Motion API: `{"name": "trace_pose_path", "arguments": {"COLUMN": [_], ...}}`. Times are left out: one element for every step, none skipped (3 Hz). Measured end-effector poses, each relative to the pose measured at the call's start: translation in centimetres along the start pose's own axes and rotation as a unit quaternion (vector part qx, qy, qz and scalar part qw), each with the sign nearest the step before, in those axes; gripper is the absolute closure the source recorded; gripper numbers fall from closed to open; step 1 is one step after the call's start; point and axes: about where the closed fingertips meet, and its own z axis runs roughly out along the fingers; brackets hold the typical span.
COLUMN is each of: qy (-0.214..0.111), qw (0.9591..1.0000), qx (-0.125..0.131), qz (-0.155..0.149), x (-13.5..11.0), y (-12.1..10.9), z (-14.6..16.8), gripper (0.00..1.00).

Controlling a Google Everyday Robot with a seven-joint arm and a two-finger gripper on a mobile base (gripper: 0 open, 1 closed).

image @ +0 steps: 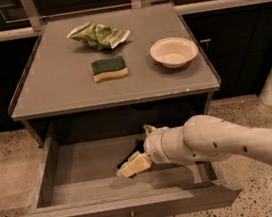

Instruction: Pick rxbar chocolate from top drawer and place on counter

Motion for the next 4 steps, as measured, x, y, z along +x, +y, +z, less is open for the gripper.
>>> {"name": "trace_pose_path", "arguments": {"qy": [0.0, 0.006, -0.006, -0.019], "qw": [1.0, 0.9999, 0.9997, 0.9993], "qx": [0.0, 0.008, 0.015, 0.016], "qz": [0.001, 0.007, 0.019, 0.028], "x": [0.1, 0.7, 1.3, 2.3], "y": [0.0, -0.3, -1.5, -2.5], "z": [0.1, 0.3, 0.9, 1.6], "gripper": [0.0, 0.0, 0.0, 0.0]}}
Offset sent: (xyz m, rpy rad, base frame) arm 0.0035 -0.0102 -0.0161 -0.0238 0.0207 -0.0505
